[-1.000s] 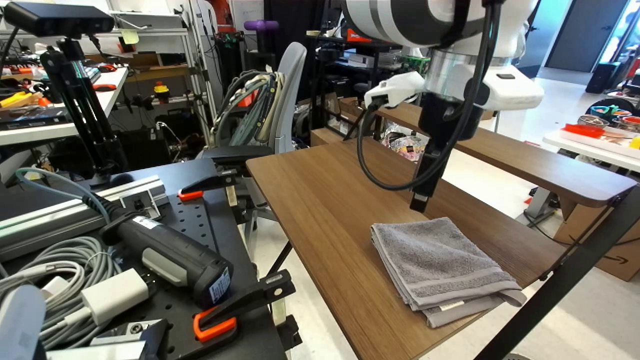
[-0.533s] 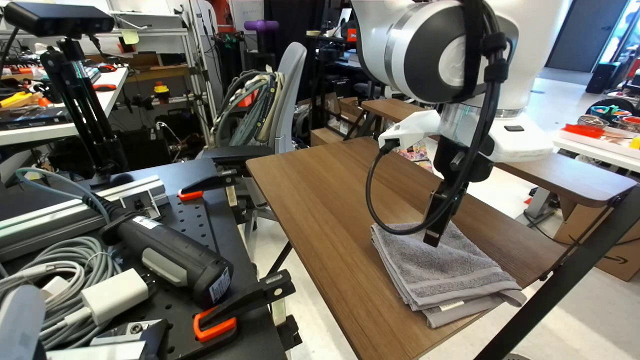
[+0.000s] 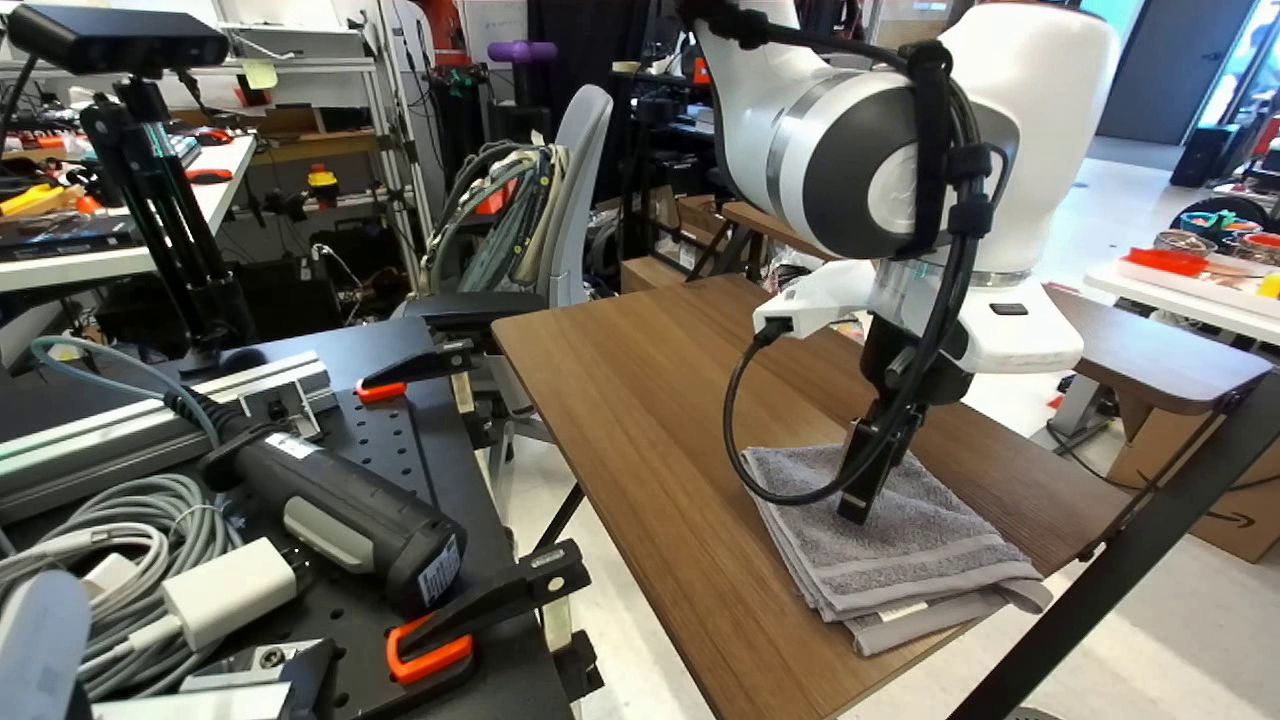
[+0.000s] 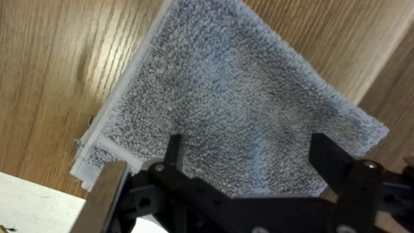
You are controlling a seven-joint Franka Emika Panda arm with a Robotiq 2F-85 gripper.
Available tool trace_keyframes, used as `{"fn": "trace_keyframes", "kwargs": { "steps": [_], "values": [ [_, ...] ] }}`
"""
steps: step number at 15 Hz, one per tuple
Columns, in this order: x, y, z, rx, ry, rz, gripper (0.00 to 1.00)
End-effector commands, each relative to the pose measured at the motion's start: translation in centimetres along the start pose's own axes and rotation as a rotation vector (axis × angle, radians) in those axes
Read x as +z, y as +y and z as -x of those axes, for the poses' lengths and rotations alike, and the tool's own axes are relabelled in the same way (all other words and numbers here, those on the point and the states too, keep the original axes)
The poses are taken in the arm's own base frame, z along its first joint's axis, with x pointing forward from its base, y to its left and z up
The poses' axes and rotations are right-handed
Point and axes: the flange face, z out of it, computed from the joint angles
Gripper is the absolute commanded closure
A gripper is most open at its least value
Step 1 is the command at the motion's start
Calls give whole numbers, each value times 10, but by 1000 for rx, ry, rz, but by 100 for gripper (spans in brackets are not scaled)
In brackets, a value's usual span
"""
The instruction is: Move the towel to the left
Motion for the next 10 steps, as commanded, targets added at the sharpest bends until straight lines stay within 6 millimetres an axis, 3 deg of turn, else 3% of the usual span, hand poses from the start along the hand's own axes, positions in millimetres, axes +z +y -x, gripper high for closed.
{"fn": "trace_keyframes", "kwargs": {
  "steps": [1,10],
  "values": [
    [8,-12,11,-17,3,5,0],
    [22,-37,56,-105,-24,81,0]
  ]
}}
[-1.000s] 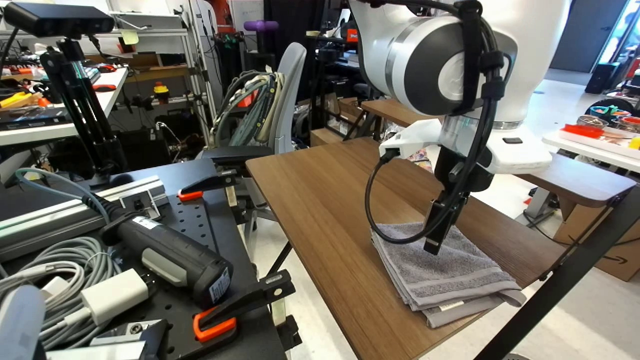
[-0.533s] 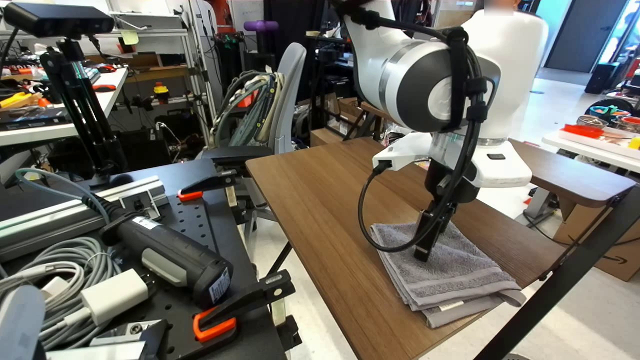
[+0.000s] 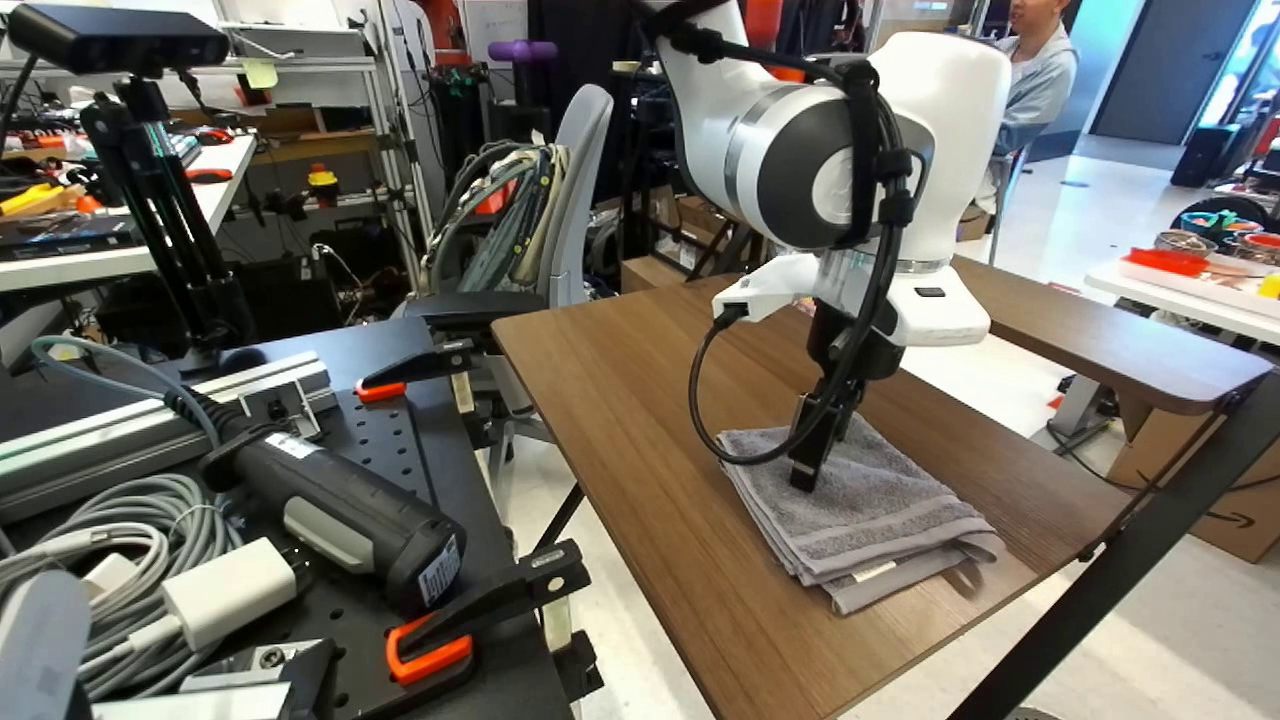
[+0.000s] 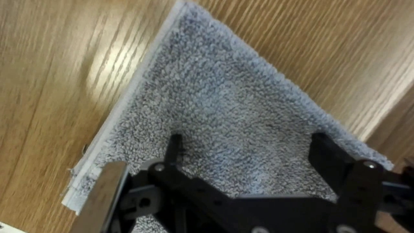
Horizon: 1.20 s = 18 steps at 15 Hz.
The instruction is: Move the towel to the left
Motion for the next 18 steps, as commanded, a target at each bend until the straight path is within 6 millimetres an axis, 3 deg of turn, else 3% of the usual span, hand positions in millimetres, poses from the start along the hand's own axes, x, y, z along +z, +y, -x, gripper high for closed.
{"fn": "trace_keyframes", "kwargs": {
  "steps": [1,5,10,18],
  "values": [
    [11,-17,7,-25,-11,60,0],
    [18,-42,36,-94,-15,98,0],
    [25,-83,90,-207,31,136,0],
    [24,-146,216,-431,106,115,0]
  ]
}}
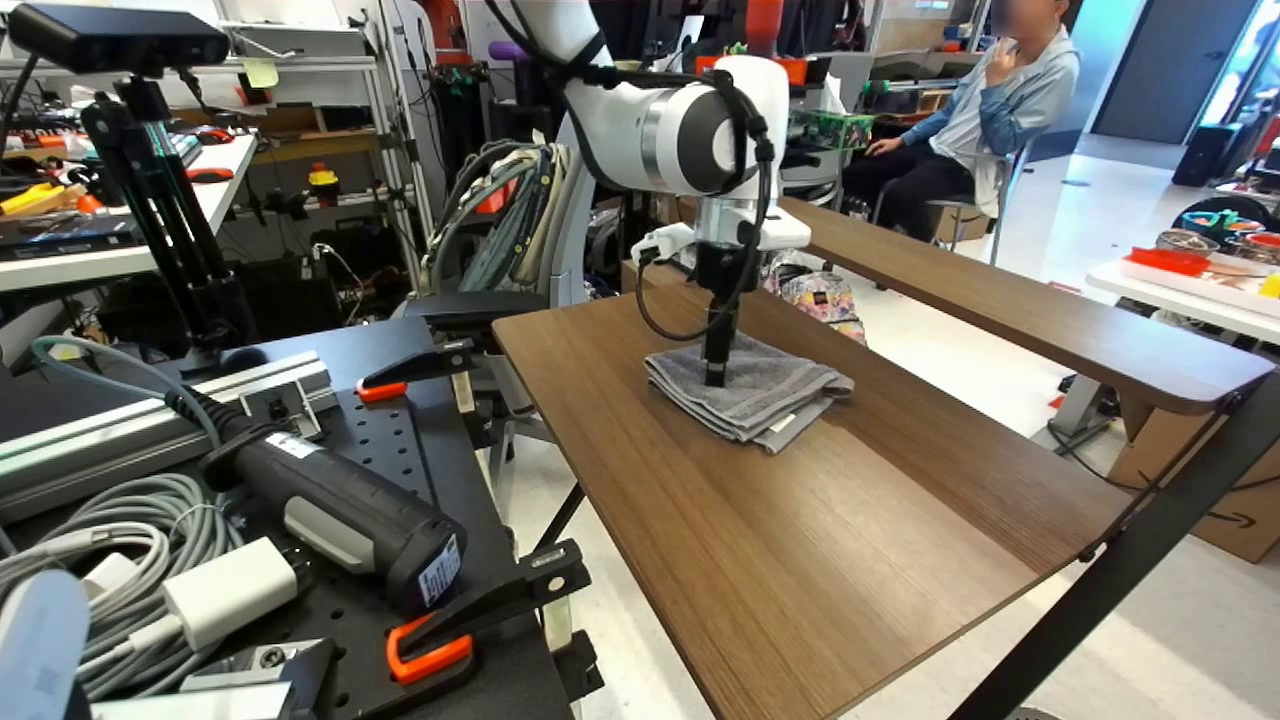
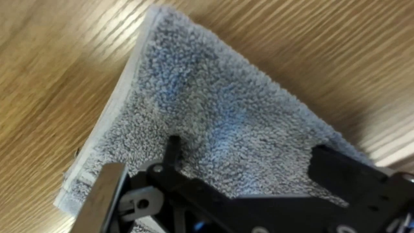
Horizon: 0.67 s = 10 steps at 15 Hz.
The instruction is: Move the towel to the left
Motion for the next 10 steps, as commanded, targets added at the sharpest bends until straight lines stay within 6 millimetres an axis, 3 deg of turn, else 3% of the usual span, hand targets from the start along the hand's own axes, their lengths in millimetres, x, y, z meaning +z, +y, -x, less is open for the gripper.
{"fn": "trace_keyframes", "kwargs": {
  "steps": [1,4,7,10],
  "values": [
    [-1,-42,40,-82,18,-4,0],
    [-11,-63,67,-134,21,-23,0],
    [-29,-69,77,-162,40,-39,0],
    [-71,-61,95,-221,53,-74,0]
  ]
}}
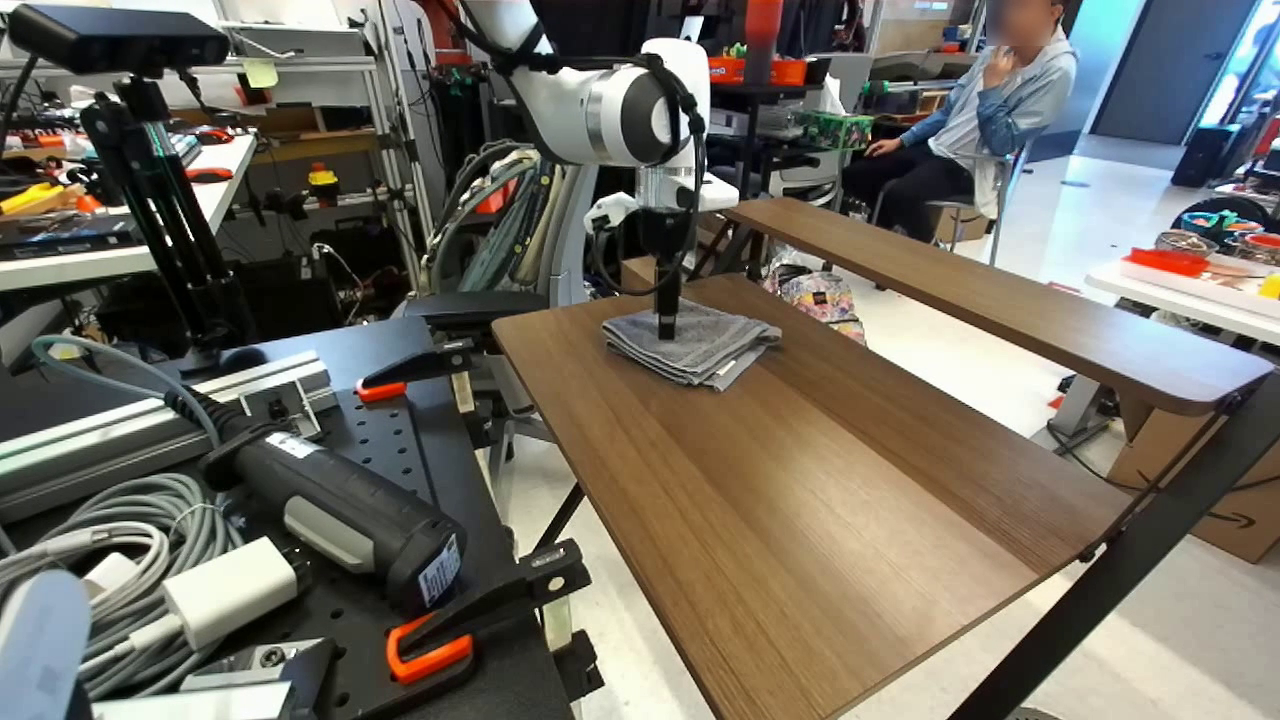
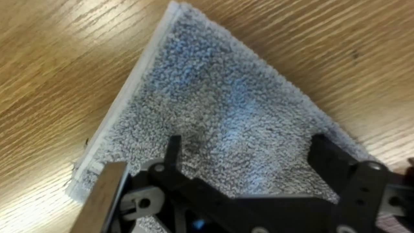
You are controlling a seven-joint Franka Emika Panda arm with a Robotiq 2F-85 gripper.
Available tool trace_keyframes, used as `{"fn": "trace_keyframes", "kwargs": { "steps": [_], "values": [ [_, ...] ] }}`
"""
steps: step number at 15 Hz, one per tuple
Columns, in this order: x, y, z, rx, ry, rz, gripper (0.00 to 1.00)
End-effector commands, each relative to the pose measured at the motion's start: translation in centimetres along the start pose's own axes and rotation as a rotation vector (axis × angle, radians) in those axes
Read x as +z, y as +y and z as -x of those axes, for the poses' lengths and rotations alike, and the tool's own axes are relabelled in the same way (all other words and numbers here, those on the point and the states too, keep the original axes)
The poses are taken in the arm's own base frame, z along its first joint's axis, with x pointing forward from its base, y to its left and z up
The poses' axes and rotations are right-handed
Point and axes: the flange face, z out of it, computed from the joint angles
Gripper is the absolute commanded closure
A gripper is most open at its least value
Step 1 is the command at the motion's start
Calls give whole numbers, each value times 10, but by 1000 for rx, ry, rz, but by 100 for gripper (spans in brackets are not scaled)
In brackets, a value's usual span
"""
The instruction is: Move the towel to the left
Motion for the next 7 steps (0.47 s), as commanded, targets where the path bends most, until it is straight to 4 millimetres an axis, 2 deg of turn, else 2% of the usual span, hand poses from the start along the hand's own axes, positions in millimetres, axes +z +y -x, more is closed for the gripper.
{"fn": "trace_keyframes", "kwargs": {
  "steps": [1,3,4,5,7],
  "values": [
    [-55,7,21,-95,30,-27,0],
    [-80,14,31,-163,66,-43,0],
    [-85,20,35,-202,91,-47,0],
    [-66,0,18,-132,59,-41,0],
    [-82,8,27,-166,75,-44,0]
  ]
}}
